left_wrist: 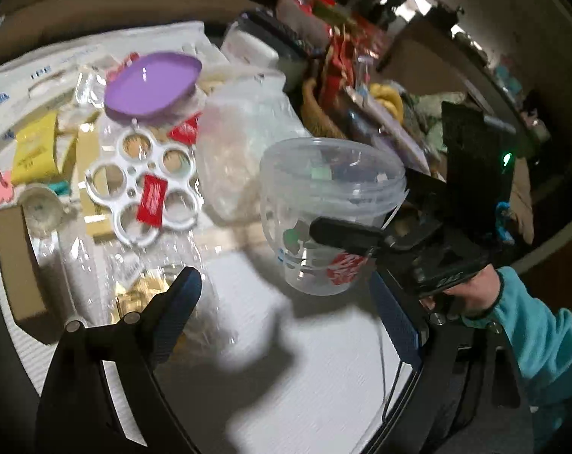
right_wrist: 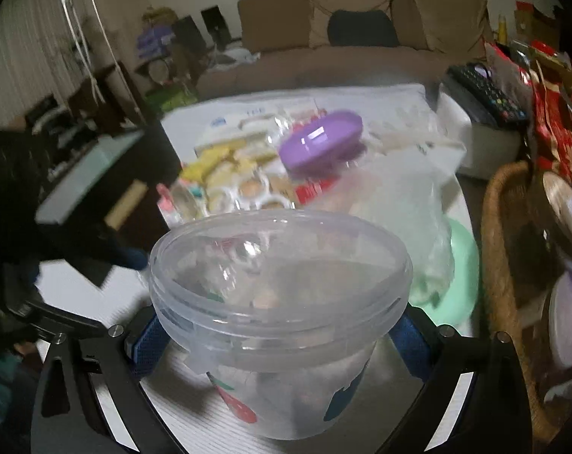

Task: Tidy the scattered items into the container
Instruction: 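Lift the clear tub with the right gripper and carry it toward the box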

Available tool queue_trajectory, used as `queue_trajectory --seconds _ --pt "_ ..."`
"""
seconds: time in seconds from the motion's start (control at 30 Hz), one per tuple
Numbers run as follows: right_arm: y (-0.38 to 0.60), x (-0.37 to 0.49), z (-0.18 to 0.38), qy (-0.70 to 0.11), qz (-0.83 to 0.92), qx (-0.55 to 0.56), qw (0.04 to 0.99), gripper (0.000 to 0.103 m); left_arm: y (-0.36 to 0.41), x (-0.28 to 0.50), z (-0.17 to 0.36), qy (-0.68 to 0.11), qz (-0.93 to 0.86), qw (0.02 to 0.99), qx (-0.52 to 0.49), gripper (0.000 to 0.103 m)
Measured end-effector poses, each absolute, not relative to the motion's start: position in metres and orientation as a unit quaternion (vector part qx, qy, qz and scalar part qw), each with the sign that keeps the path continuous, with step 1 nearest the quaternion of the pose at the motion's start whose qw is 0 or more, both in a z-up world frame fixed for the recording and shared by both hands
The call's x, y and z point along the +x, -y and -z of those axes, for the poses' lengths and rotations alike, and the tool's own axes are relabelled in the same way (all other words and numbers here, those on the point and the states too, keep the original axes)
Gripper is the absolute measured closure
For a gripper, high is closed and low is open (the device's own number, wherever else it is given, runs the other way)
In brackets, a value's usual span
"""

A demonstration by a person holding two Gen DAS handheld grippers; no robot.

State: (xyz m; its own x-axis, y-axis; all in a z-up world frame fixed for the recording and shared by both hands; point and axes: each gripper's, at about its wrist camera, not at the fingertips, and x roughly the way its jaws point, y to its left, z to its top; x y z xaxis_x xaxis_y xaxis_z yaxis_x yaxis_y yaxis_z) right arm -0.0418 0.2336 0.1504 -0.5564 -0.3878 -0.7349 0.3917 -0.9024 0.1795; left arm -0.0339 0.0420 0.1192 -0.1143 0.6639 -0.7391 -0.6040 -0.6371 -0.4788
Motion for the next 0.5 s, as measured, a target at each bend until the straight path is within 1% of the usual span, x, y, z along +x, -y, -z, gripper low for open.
queue_trajectory --seconds 0.1,0.17,0.27,0.37,0.5 --pt "-0.232 -0.03 -0.135 -0.021 0.877 0.432 0.21 0.002 -0.032 -0.032 -0.116 0.021 -0.74 0.42 -0.525 0.013" --pt "-0.227 -0.018 -0.13 -0.039 0.873 0.445 0.195 0.002 -0.017 -0.037 -0.114 0.004 -0.751 0.393 -0.53 0.013" --pt "-0.222 0.001 -0.124 -0.054 0.865 0.456 0.203 0.002 0.007 -0.046 -0.114 0.052 -0.754 0.382 -0.532 0.013" --pt "-0.214 0.011 -0.126 -0.075 0.861 0.46 0.205 0.002 0.012 -0.051 -0.116 0.09 -0.75 0.396 -0.523 0.013" --pt "-0.214 0.016 -0.128 -0.073 0.856 0.47 0.204 0.002 -0.009 -0.048 -0.107 0.086 -0.73 0.416 -0.536 0.013"
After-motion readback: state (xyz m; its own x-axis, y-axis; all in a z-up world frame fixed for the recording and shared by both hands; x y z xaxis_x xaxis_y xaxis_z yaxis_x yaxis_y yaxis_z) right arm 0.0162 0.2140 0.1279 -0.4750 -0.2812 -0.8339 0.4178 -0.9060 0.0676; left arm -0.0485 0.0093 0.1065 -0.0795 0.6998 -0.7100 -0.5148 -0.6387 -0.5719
